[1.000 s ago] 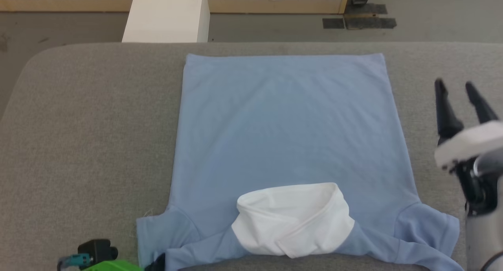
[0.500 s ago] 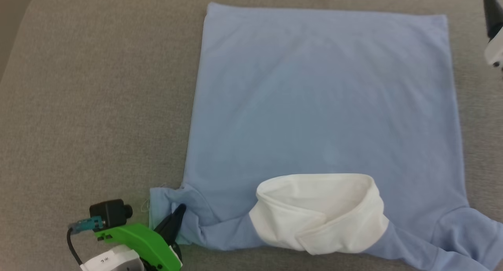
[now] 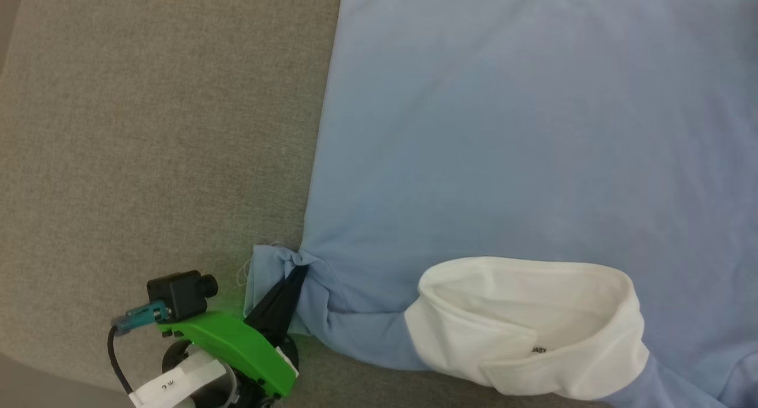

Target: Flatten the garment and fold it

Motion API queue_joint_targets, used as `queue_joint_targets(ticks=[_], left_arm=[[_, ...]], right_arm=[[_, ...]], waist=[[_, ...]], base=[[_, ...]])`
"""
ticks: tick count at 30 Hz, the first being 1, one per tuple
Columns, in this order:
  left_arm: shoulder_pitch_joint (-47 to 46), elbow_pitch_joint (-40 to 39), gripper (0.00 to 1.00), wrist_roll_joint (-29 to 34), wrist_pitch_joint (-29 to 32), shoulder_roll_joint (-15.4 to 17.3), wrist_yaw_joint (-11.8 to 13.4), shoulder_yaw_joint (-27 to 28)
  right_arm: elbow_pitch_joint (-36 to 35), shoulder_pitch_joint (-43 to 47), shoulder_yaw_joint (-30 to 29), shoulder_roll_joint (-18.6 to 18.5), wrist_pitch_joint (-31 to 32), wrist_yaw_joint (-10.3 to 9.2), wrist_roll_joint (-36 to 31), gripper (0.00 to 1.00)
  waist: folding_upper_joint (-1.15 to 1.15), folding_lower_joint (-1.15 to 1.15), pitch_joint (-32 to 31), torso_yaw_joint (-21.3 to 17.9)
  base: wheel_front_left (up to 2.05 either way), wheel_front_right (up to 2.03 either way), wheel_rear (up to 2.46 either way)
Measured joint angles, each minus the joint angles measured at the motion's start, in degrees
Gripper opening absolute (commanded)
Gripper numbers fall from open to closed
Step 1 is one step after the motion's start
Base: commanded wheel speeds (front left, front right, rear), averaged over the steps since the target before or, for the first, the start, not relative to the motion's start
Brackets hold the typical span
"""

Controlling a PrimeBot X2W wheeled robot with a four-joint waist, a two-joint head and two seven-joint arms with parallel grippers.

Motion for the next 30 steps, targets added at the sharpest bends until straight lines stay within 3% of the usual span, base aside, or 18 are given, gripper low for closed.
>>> queue_joint_targets(ticks=[3,4,6,7,12,15,23,26,30], left_arm=[[-0.4,-0.3,0.00,-0.2,-0.3,-0.1,-0.2,-0.5],[-0.5,-0.4,0.00,-0.2,-0.4,-0.1,-0.2,-0.5],[-0.7,-0.5,0.00,-0.3,-0.6,-0.2,-0.2,-0.8],[-0.8,-0.5,0.00,-0.3,-0.7,-0.3,-0.5,-0.9],[-1.0,0.0,0.00,-0.3,-0.8,-0.4,-0.6,-1.1],[-1.0,0.8,0.00,-0.2,-0.8,-0.3,-0.6,-1.0],[-0.9,3.4,0.00,0.0,-0.7,0.4,0.5,-0.5],[-0.1,3.9,0.00,0.0,-0.1,1.0,1.3,-0.1],[2.9,3.9,0.00,0.0,1.1,2.4,2.6,0.9]], right_arm=[[-1.7,-1.1,-1.7,0.1,5.1,0.00,-3.0,1.00],[-2.4,-1.3,-2.0,0.2,6.6,0.00,-3.7,0.64],[-4.4,-1.4,-2.4,0.6,9.7,-0.01,-4.5,0.12],[-5.5,-1.4,-2.2,0.7,11.0,-0.01,-4.6,0.00],[-11.1,2.1,-0.5,1.3,10.9,-0.01,-3.9,0.00],[-14.4,6.8,-0.7,1.5,3.9,-0.01,-1.7,0.00],[-22.8,21.7,-0.8,3.4,-24.5,0.01,2.9,0.00],[-24.7,29.7,-3.1,3.7,-29.8,0.01,3.3,0.00],[-28.6,40.5,-9.2,6.0,-30.3,0.01,3.2,0.00]], waist=[[0.00,0.00,1.5,0.9],[0.00,0.00,1.9,1.1],[0.00,0.00,2.5,1.6],[0.00,0.00,2.6,1.8],[0.00,0.00,2.1,1.9],[0.00,0.00,1.0,1.6],[0.00,0.01,-4.1,0.1],[0.00,0.01,-7.0,-0.9],[0.00,0.01,-11.0,-2.3]], base=[[0.00,0.00,0.00],[0.00,0.00,0.00],[0.00,0.00,0.00],[0.00,0.00,0.00],[0.00,0.00,0.00],[0.00,0.00,0.00],[0.00,0.00,0.00],[0.00,0.00,0.00],[0.00,0.00,0.00]])
